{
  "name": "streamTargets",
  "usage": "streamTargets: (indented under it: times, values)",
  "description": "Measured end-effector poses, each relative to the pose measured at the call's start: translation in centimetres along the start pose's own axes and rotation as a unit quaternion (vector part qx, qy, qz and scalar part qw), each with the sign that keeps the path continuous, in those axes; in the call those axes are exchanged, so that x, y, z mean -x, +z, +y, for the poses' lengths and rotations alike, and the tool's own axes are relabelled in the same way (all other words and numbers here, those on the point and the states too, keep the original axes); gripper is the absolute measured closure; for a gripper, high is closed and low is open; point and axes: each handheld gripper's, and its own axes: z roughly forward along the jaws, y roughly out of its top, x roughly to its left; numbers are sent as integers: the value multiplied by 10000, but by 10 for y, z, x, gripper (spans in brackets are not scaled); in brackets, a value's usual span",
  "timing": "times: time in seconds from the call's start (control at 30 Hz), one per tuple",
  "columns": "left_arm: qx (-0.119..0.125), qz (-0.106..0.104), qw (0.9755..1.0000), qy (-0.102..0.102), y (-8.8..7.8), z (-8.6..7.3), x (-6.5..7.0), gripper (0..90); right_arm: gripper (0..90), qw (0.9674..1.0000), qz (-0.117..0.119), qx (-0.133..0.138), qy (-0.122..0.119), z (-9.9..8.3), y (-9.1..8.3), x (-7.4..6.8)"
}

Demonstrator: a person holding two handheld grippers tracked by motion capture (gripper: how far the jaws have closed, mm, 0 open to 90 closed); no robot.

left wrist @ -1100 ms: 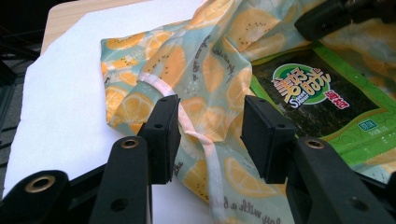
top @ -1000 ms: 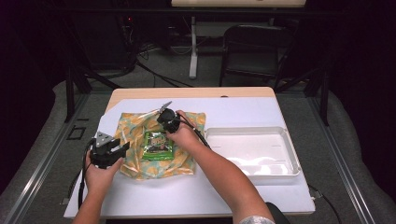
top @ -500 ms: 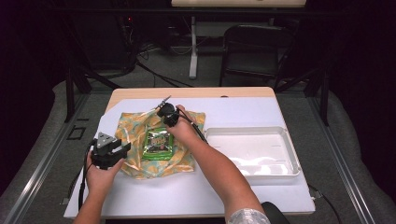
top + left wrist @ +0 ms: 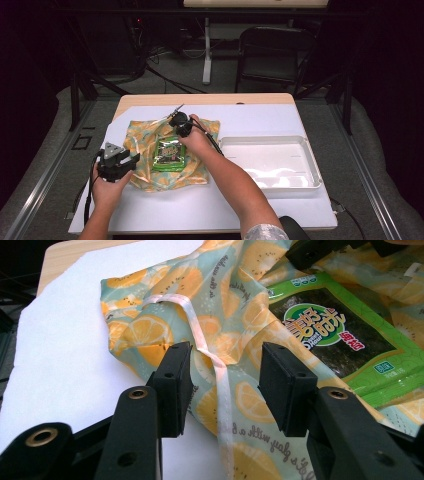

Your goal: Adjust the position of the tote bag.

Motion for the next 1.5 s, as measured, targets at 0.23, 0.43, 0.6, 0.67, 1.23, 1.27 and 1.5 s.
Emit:
streamTargets:
  times: [0.23,0.43,0.6,0.67,1.23,1.27,1.5]
  values:
    - [14,38,10000,-50,-1,0,-4,558,818,9998,17,122,129,-5,-6,-2]
    - [100,21,9999,-106,-1,3,-5,552,744,9993,64,349,106,-7,-22,-10]
    - [166,-4,9998,-128,0,7,-6,551,721,9987,162,485,31,-7,-37,-17]
    - [176,-57,9997,-175,1,9,-7,553,715,9983,197,539,23,-7,-41,-20]
    - [335,-378,9985,-227,26,35,-12,581,665,9953,153,950,93,-21,-91,-26]
    - [367,-410,9983,-199,29,36,-10,581,665,9951,138,974,116,-22,-92,-26]
    - [115,-633,9979,71,51,45,-1,578,665,9945,39,1028,182,-31,-104,-24]
